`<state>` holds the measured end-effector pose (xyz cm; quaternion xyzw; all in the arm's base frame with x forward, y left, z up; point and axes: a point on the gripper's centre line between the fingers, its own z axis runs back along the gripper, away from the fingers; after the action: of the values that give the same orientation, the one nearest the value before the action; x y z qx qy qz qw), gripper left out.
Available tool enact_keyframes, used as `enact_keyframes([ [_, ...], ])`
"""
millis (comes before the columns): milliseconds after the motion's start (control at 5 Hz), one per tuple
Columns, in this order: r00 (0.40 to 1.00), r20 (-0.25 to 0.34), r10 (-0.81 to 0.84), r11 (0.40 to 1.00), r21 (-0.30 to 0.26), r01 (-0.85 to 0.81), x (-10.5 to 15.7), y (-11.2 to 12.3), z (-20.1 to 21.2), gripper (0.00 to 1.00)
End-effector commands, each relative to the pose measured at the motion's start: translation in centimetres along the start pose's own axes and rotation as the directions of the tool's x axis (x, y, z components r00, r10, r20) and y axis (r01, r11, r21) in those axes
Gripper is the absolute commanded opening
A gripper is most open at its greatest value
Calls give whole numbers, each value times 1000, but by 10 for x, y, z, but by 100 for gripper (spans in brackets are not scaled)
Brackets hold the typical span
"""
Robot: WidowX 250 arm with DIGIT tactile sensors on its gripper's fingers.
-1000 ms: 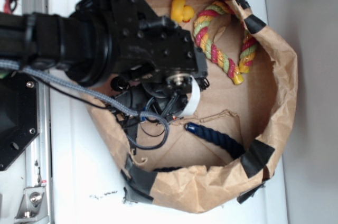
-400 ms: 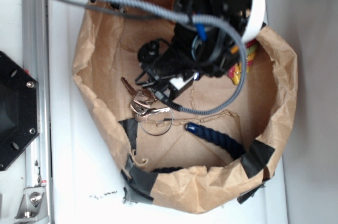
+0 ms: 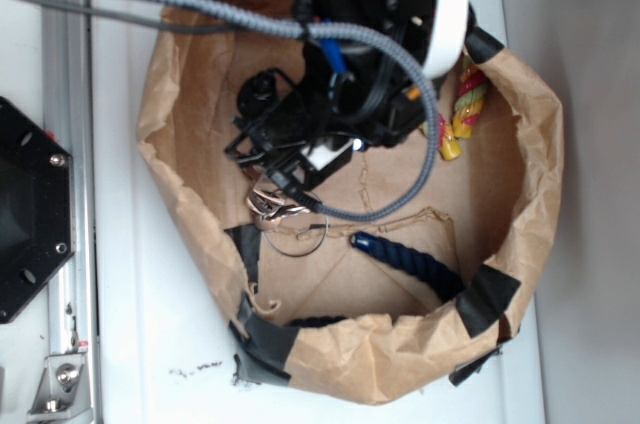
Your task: Grab the silver keys.
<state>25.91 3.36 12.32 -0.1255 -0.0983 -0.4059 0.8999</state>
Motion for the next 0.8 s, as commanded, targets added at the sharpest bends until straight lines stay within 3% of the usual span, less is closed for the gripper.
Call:
enact_keyframes([
  [0,989,-103,-109,991,62,116,-9,-2,-11,100],
  [600,976,-181,-120,991,31,127,-10,-4,-39,100],
])
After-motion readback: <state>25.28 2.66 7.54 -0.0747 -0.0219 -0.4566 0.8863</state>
